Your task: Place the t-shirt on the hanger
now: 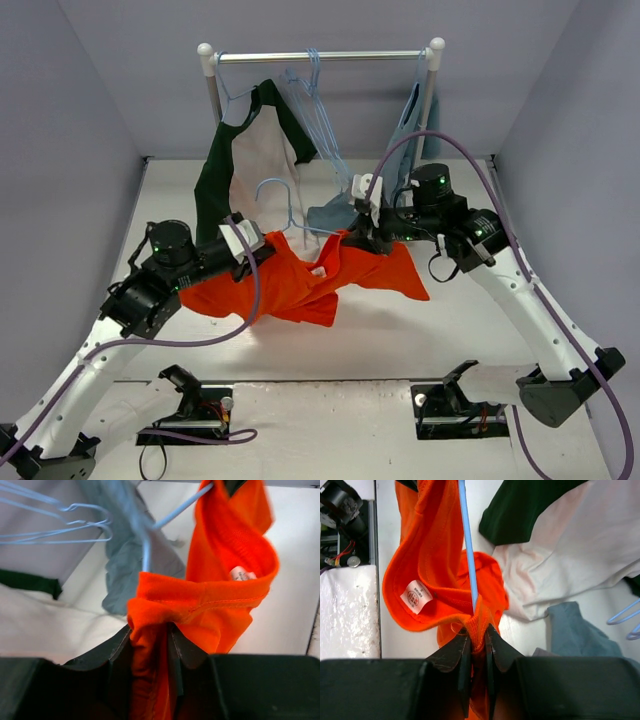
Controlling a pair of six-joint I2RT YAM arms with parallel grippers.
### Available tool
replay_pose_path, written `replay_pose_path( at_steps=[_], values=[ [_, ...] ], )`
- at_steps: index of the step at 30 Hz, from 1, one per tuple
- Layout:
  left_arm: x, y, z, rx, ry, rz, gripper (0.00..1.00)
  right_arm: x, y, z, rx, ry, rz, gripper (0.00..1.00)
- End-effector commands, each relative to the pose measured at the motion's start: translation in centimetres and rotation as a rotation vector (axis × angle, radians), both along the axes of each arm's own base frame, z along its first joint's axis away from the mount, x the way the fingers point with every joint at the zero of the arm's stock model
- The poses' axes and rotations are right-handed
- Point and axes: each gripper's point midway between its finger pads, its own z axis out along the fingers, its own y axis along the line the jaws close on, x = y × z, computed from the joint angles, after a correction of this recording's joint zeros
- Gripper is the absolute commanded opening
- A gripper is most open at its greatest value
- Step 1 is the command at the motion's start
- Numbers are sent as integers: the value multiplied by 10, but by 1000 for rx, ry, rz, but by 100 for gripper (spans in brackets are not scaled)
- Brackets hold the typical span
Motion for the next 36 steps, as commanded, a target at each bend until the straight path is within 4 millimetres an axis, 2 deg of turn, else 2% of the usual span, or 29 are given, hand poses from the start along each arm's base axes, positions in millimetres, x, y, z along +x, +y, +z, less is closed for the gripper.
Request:
replay_pose_path(
  at_steps=[1, 7, 10, 13, 17, 20, 21, 23, 25, 27, 29, 33, 36],
  values=[
    [7, 18, 4, 13, -26, 63, 24, 5, 1, 48, 106, -115, -17, 0],
    [10, 36, 4, 41, -45, 138, 24, 8, -3, 47, 102, -118, -35, 0],
    [13, 49, 13, 62, -76, 200, 31, 11, -6, 52, 104, -135, -52, 0],
    [17, 65, 21, 83, -102, 277, 41, 16, -10, 63, 113, -165, -76, 0],
    [24, 84, 50, 71, -140, 398, 51, 23, -13, 86, 134, -214, -103, 0],
    [27, 101, 88, 8, -172, 507, 55, 29, -13, 101, 148, -245, -113, 0],
    [30, 111, 98, -6, -180, 571, 56, 30, -14, 112, 160, -268, -123, 0],
    [27, 128, 130, -65, -220, 662, 58, 34, -15, 128, 177, -299, -140, 0],
    [25, 141, 144, -82, -235, 729, 58, 36, -17, 150, 201, -340, -162, 0],
    [18, 158, 173, -115, -274, 803, 59, 37, -24, 199, 264, -432, -203, 0],
    [14, 167, 188, -126, -291, 836, 59, 40, -28, 221, 296, -469, -235, 0],
    [10, 169, 196, -137, -290, 840, 59, 33, -45, 285, 389, -596, -309, 0],
    [8, 169, 197, -152, -286, 835, 59, 25, -56, 315, 451, -650, -347, 0]
  ],
)
